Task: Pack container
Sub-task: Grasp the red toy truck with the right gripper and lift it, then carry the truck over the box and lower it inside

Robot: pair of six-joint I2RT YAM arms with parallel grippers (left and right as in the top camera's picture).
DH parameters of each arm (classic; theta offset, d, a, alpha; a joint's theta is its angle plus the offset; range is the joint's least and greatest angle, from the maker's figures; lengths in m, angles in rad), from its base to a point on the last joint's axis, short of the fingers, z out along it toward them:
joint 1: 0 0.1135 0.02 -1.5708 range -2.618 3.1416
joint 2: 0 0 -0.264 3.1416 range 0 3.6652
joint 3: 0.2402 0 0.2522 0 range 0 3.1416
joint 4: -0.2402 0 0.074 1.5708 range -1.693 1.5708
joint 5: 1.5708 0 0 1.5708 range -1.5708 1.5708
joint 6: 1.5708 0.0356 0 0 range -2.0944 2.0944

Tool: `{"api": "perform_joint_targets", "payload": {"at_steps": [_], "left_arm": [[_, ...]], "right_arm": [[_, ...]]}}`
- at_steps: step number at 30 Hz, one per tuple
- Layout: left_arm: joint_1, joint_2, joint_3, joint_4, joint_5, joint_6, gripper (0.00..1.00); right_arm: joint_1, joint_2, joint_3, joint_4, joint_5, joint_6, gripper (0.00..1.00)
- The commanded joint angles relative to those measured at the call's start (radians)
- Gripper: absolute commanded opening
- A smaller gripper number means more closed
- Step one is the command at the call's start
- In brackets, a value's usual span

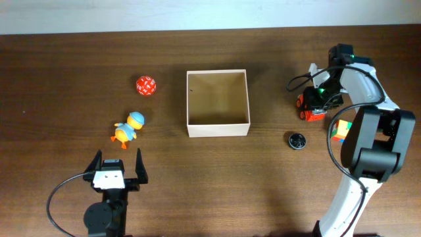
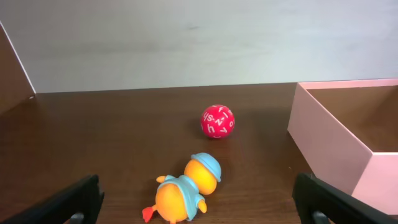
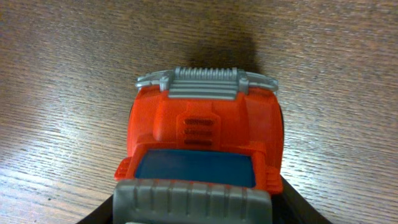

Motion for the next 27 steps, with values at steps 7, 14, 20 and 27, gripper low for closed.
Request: {"api": "perform_joint_targets", "payload": {"at_steps": [7, 14, 20, 27], "left_arm": [[0.005, -0.008, -0.005, -0.002, -0.002, 0.016, 0.99], [0.005, -0.008, -0.005, -0.002, -0.002, 0.016, 0.99], [0.005, -0.008, -0.005, -0.002, -0.002, 0.016, 0.99], [0.005, -0.008, -0.005, -0.002, -0.002, 0.016, 0.99]], "right_arm": [[0.003, 0.019, 0.14, -0.101, -0.03, -0.008, 0.47], [0.003, 0.019, 0.362, -0.27, -0.138, -0.008, 0.47], [0.005, 0.019, 0.565, -0.417, -0.438, -0.052, 0.47], [0.075, 0.017, 0.696, -0.497, -0.957, -0.177, 0.43]]}}
